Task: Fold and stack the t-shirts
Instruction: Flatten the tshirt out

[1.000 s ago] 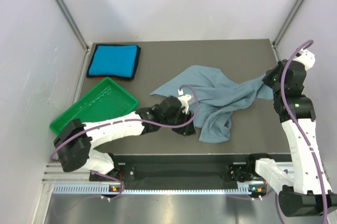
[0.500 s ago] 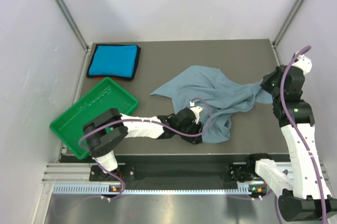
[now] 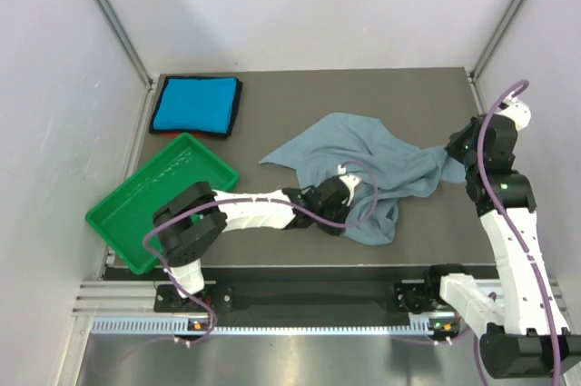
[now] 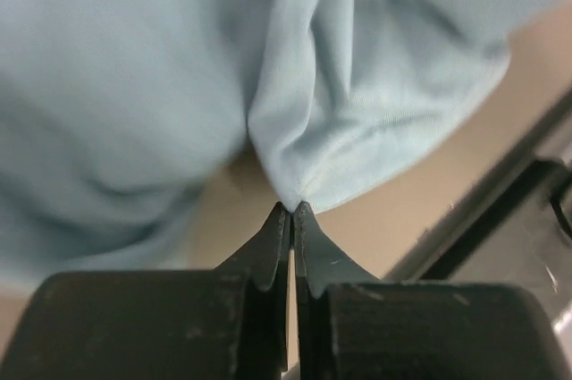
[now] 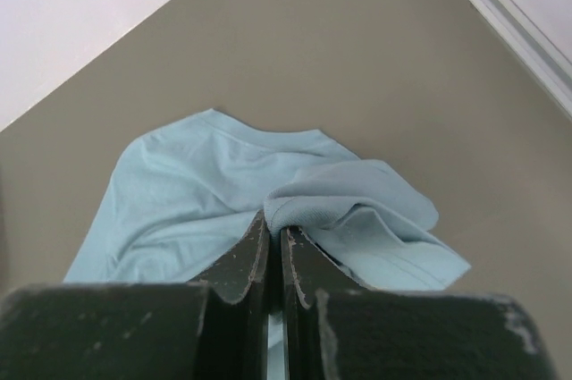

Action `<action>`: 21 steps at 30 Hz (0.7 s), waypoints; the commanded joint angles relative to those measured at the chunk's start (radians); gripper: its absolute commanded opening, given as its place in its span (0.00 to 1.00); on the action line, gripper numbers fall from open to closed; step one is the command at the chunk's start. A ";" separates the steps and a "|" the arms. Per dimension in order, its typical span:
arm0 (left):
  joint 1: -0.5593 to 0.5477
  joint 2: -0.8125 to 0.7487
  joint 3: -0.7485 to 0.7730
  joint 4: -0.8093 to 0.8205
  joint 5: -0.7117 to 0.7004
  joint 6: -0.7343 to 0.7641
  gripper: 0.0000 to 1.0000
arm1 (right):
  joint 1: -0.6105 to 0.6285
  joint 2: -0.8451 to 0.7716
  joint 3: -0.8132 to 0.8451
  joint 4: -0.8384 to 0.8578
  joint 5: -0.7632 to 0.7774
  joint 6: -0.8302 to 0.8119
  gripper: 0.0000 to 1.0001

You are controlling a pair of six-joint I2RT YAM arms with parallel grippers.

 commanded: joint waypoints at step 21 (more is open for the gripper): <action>0.225 -0.330 0.829 -0.446 -0.572 0.449 0.00 | -0.298 0.351 0.620 0.014 -0.317 -0.104 0.00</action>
